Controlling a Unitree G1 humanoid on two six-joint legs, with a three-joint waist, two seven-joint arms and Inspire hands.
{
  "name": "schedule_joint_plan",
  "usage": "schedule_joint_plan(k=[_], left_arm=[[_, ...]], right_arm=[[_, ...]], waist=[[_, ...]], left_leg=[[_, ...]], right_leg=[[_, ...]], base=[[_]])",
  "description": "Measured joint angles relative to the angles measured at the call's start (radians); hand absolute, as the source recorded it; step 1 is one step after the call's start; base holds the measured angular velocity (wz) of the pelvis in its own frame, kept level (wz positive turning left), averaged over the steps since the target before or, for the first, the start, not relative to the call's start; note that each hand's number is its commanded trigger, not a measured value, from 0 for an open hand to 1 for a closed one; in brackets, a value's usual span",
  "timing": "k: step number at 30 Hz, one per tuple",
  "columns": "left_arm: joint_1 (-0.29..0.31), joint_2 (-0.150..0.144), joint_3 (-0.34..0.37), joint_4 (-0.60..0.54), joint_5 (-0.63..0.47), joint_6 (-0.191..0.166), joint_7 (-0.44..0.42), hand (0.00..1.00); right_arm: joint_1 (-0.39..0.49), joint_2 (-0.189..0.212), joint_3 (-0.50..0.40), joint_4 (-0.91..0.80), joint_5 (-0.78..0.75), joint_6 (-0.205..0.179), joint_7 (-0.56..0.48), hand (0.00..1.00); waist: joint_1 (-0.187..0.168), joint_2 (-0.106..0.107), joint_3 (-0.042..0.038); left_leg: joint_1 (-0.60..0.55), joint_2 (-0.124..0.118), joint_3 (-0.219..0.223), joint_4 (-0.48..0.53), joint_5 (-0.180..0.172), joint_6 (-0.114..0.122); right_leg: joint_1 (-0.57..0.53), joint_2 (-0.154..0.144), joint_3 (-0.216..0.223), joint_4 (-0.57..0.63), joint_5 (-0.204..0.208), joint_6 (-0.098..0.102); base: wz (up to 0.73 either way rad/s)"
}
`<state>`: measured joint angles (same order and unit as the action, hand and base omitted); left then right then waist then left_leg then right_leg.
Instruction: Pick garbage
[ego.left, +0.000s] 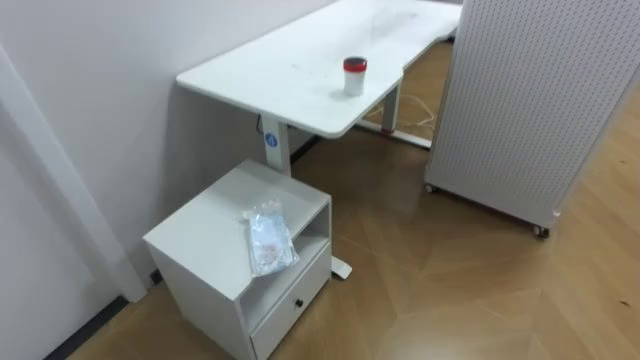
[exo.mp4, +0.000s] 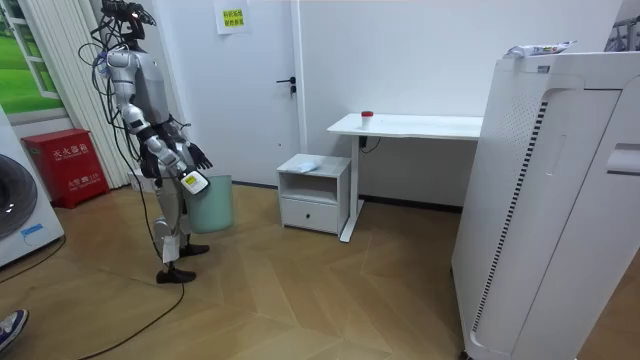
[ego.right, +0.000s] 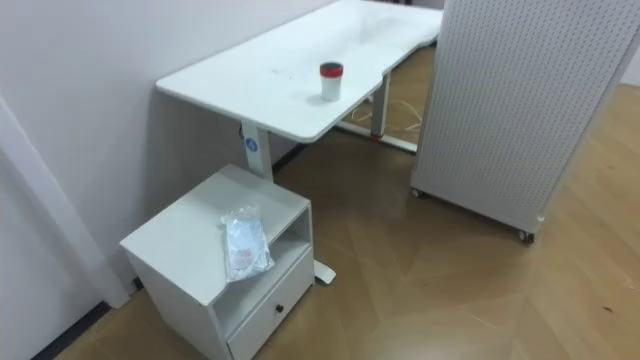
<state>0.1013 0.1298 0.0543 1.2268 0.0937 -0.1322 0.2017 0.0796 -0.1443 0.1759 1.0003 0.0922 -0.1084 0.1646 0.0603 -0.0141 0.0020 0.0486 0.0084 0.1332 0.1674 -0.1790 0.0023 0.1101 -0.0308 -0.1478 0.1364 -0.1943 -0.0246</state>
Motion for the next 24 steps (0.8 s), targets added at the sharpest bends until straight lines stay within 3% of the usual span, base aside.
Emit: schedule_joint_plan(k=[24], left_arm=[[0.003, 0.002, -0.027, -0.013, -0.021, -0.021, -0.001, 0.00]], right_arm=[[-0.009, -0.010, -0.002, 0.001, 0.021, -0.001, -0.015, 1.00]], waist=[[-0.004, 0.001, 0.0064]], left_leg=[[-0.023, -0.001, -0.004, 0.008, -0.001, 0.002]], right_leg=[[-0.025, -0.002, -0.006, 0.013, -0.001, 0.002]], base=[[0.00]])
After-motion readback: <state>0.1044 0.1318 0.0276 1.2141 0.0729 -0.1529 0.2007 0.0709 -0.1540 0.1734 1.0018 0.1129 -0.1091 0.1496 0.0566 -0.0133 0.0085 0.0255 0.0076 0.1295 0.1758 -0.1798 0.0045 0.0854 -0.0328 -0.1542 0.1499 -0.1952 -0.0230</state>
